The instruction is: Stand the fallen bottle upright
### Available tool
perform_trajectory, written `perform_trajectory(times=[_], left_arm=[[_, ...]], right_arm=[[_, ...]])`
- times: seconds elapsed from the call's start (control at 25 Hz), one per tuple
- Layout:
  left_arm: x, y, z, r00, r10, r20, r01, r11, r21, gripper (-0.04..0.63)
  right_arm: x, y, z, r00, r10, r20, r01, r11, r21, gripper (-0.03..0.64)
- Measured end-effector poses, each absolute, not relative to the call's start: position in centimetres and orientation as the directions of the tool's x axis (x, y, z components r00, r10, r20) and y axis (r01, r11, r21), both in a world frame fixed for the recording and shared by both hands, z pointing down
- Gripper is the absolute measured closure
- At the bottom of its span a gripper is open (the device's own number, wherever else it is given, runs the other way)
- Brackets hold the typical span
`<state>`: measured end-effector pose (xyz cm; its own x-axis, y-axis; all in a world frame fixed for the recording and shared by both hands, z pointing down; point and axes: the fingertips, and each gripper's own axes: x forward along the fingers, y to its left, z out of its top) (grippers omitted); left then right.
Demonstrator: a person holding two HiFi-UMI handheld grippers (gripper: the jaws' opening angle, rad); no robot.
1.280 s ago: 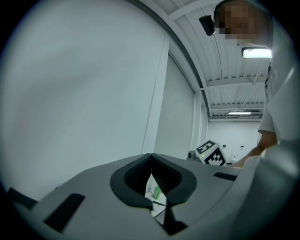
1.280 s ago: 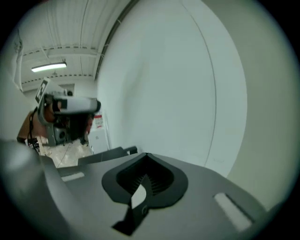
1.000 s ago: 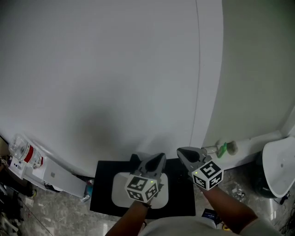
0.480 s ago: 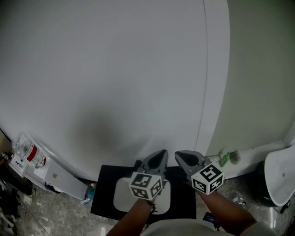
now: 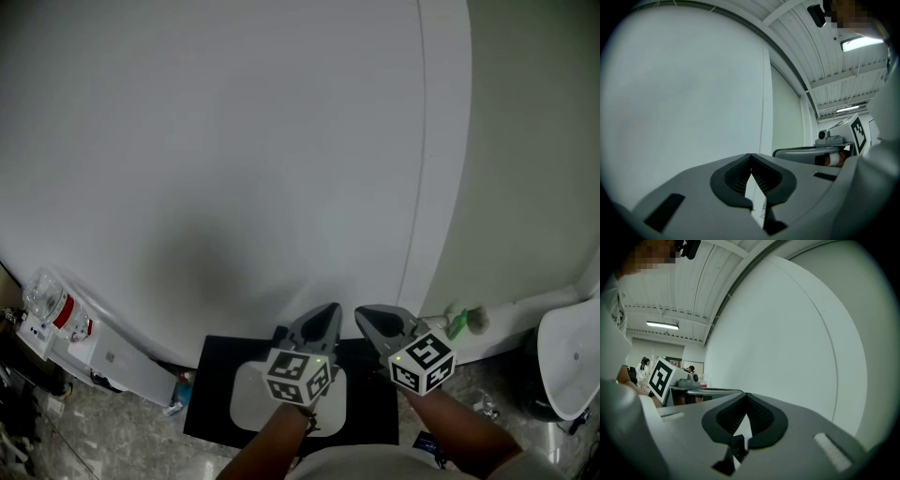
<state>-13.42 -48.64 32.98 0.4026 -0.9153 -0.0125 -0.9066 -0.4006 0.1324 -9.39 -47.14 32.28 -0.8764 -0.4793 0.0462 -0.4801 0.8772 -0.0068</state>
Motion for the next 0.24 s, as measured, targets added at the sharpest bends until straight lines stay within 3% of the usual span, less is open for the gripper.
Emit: perform_trajectory(times=[0.24], left_arm=[[-13.13,-48.84,33.17,0.412,-0.911,-0.008,-0.901,-0.409,0.142,0.586]], right_arm=[[-9.39,-47.41,32.92,-0.877,-0.475,0.065,-0.478,0.878,-0.028,0.615]])
